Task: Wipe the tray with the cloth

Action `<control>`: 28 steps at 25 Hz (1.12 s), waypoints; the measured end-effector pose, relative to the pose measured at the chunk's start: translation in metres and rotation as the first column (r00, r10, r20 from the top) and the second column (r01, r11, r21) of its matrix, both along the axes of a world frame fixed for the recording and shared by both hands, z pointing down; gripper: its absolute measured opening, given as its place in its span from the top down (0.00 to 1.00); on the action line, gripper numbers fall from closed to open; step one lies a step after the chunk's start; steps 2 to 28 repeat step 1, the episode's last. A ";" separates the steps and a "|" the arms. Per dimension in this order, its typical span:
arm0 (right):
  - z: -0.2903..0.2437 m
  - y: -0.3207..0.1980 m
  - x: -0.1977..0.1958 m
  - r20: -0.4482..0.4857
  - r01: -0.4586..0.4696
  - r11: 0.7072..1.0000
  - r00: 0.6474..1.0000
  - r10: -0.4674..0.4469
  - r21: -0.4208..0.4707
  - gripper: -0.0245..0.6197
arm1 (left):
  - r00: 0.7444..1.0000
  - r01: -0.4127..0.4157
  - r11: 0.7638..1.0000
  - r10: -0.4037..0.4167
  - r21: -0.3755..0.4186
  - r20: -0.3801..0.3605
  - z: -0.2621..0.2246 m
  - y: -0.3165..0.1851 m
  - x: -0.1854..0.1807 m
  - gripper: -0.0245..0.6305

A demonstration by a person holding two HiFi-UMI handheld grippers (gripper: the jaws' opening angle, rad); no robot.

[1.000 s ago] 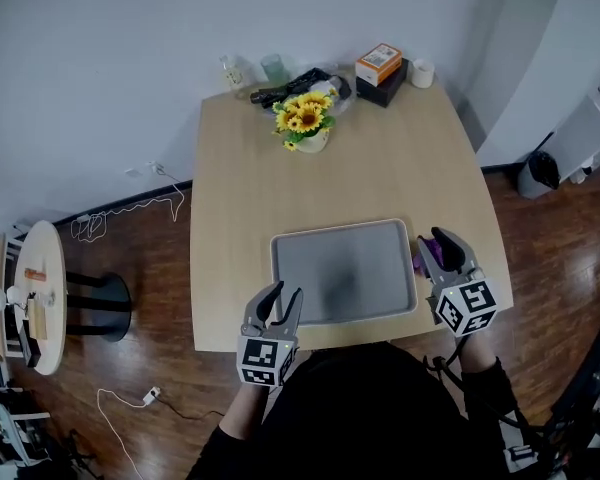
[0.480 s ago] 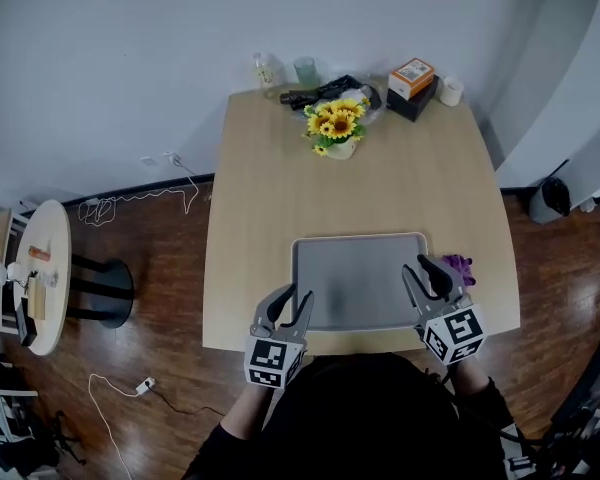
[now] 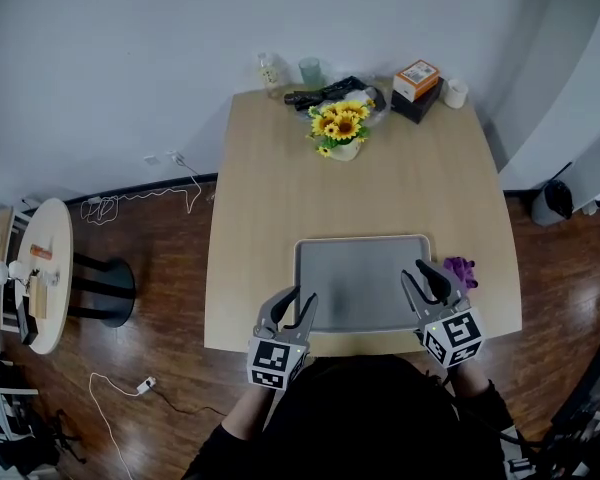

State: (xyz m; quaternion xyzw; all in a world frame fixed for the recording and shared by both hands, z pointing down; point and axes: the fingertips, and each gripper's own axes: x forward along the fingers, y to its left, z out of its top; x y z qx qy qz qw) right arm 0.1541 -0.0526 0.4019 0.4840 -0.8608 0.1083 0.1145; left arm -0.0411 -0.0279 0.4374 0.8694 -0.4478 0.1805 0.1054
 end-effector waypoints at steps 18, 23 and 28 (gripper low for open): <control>0.002 0.000 0.001 -0.002 0.003 1.000 1.000 -0.003 -0.003 0.76 | 1.000 -0.001 1.000 0.001 -0.002 0.001 0.001 0.000 0.001 0.79; 0.002 0.000 0.001 -0.002 0.003 1.000 1.000 -0.003 -0.003 0.76 | 1.000 -0.001 1.000 0.001 -0.002 0.001 0.001 0.000 0.001 0.79; 0.002 0.000 0.001 -0.002 0.003 1.000 1.000 -0.003 -0.003 0.76 | 1.000 -0.001 1.000 0.001 -0.002 0.001 0.001 0.000 0.001 0.79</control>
